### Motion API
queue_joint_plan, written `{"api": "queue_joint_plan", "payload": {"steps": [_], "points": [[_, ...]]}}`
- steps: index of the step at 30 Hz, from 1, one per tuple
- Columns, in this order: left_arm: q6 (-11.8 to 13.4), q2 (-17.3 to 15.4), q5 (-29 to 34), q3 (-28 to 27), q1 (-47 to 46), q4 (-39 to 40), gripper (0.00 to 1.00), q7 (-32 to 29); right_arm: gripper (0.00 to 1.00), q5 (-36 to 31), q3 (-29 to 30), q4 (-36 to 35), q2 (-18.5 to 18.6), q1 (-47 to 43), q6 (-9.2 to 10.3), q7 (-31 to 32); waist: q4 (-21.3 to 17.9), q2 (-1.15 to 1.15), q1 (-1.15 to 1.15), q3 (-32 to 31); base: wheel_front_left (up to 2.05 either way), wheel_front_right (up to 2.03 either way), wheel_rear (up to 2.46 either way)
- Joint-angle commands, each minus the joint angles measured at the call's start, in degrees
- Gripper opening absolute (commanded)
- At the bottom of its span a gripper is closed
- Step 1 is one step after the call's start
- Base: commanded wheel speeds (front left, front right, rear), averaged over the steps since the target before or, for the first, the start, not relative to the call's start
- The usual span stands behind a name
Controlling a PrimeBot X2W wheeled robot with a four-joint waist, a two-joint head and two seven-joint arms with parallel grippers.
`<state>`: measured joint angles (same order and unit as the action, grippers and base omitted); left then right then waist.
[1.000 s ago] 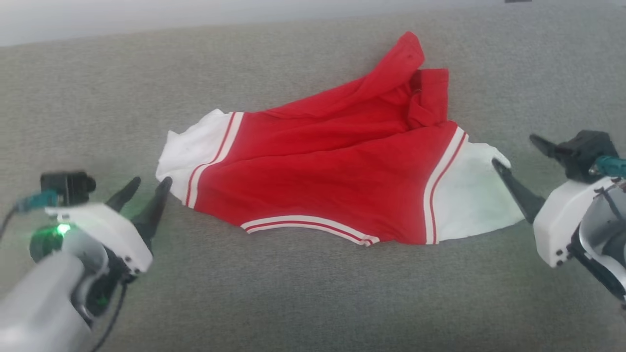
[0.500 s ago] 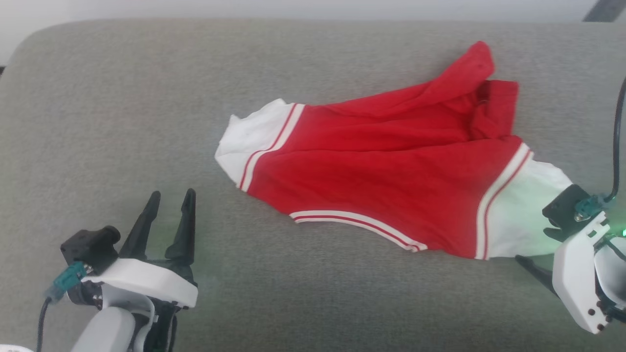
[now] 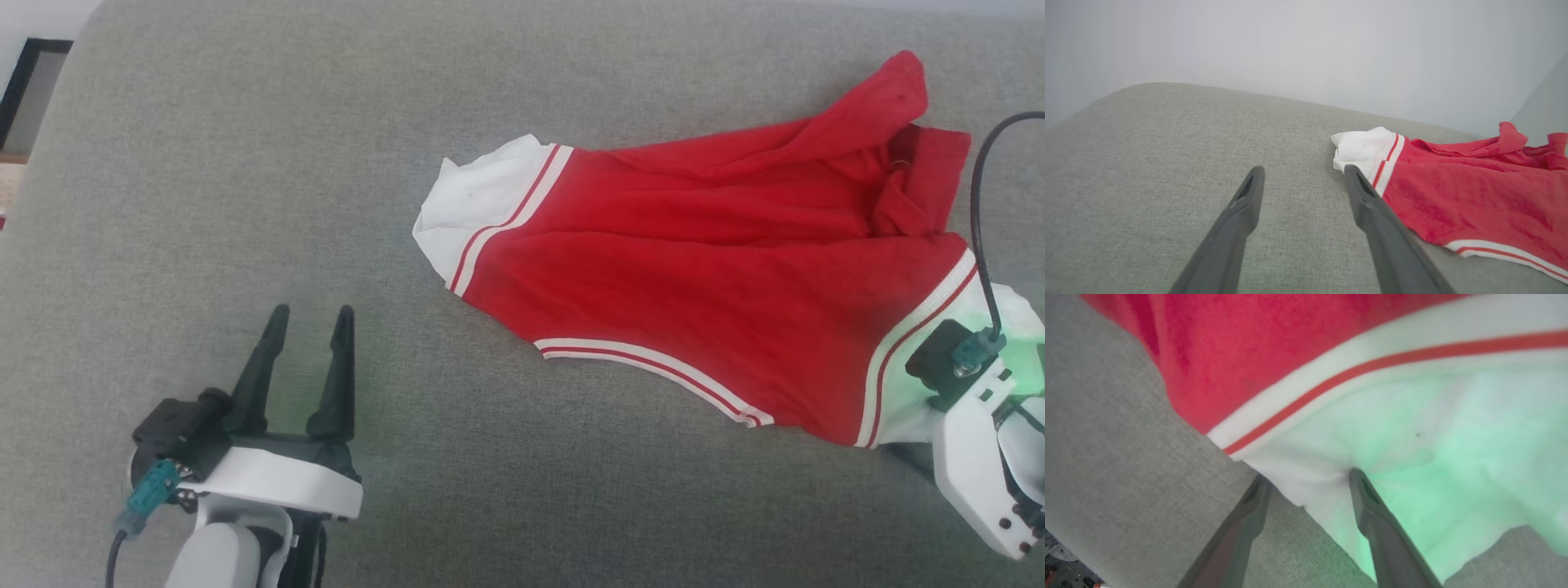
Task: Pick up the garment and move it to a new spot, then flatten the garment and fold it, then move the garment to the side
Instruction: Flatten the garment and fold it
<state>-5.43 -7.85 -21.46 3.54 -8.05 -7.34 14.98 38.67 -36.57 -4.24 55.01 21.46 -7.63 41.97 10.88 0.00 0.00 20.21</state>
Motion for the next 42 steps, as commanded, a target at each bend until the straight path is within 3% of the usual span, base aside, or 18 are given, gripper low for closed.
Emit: {"api": "queue_joint_plan", "payload": {"steps": [1,2,4,8,10,11,14,19,24,28,34,35,38,42], "points": [[-0.62,0.2,0.69,-0.76,-0.66,-0.05,1.0,0.28,0.5,-0.69,-1.65,3.31,-1.08,-0.85,0.27,-0.07,0.12,0.0,0.0,0.51,0.0,0.0,0.0],[-1.35,0.39,1.24,-1.17,-1.24,0.11,1.0,0.28,0.25,-1.31,-2.11,4.86,-1.85,-0.53,0.41,-0.81,-0.22,0.0,0.0,0.72,0.0,0.0,0.0],[-1.7,-0.46,1.76,-1.23,-2.03,0.08,1.0,0.28,0.11,-1.88,-2.29,5.86,-2.48,0.12,0.44,-1.52,-0.82,0.0,0.0,0.81,0.0,0.0,0.0],[-1.98,-4.26,2.58,1.14,-4.79,-1.09,1.0,0.28,0.01,-2.73,-1.38,7.12,-4.5,1.21,0.48,-3.44,-2.28,0.0,0.0,0.4,0.0,0.0,0.0],[-2.04,-7.46,1.11,4.52,-6.96,-2.1,1.0,-0.61,0.0,-3.0,-1.18,7.18,-5.26,1.35,0.41,-3.76,-3.12,0.0,0.0,0.21,0.0,0.0,0.0],[-2.04,-7.46,1.11,4.52,-6.96,-2.1,1.0,-0.61,0.0,-3.0,-1.18,7.18,-5.26,1.35,0.41,-3.76,-3.12,0.0,0.0,0.21,0.0,0.0,0.0],[-2.02,-13.42,-2.85,10.16,-12.0,-3.1,1.0,-5.53,0.0,-3.23,-0.48,6.77,-6.16,1.35,0.24,-4.06,-4.28,0.0,0.0,0.34,0.0,0.0,0.0],[-2.04,-22.62,-15.52,19.85,-21.21,-3.94,1.0,-20.9,0.0,-4.03,0.2,6.05,-7.56,2.31,0.24,-3.82,-6.24,0.0,0.0,1.28,0.0,0.0,0.0],[-2.04,-28.41,-29.18,24.48,-30.42,-7.02,1.0,-40.21,0.0,-5.02,0.7,6.31,-9.2,3.49,0.27,-4.31,-7.59,0.0,0.0,2.7,0.0,0.0,0.0],[-2.04,-28.43,-36.75,25.43,-35.97,-11.04,1.0,-52.74,0.0,-5.64,0.34,6.53,-10.41,4.52,0.3,-4.3,-8.65,0.0,0.0,4.09,0.0,0.0,0.0],[-1.75,-25.68,-42.53,25.79,-40.32,-16.37,1.0,-61.63,0.0,-6.11,-0.32,7.46,-11.68,5.92,0.48,-4.83,-10.06,0.0,0.0,6.13,0.0,0.0,0.0],[-1.77,-25.41,-43.22,26.07,-40.35,-17.02,0.97,-62.61,0.0,-6.17,-0.41,7.64,-11.79,6.1,0.49,-4.95,-10.28,0.0,0.0,6.37,0.0,0.0,0.0],[-1.87,-24.32,-45.23,26.96,-39.68,-18.27,0.0,-64.85,0.0,-6.31,-0.54,8.3,-12.32,6.7,0.5,-5.6,-10.97,0.0,0.0,6.63,0.0,0.0,0.0],[-1.96,-23.96,-47.24,25.75,-39.0,-18.51,0.0,-63.74,0.0,-6.47,0.05,8.4,-13.04,7.33,0.56,-8.23,-11.78,0.0,0.0,5.7,0.0,0.0,0.0]]}}
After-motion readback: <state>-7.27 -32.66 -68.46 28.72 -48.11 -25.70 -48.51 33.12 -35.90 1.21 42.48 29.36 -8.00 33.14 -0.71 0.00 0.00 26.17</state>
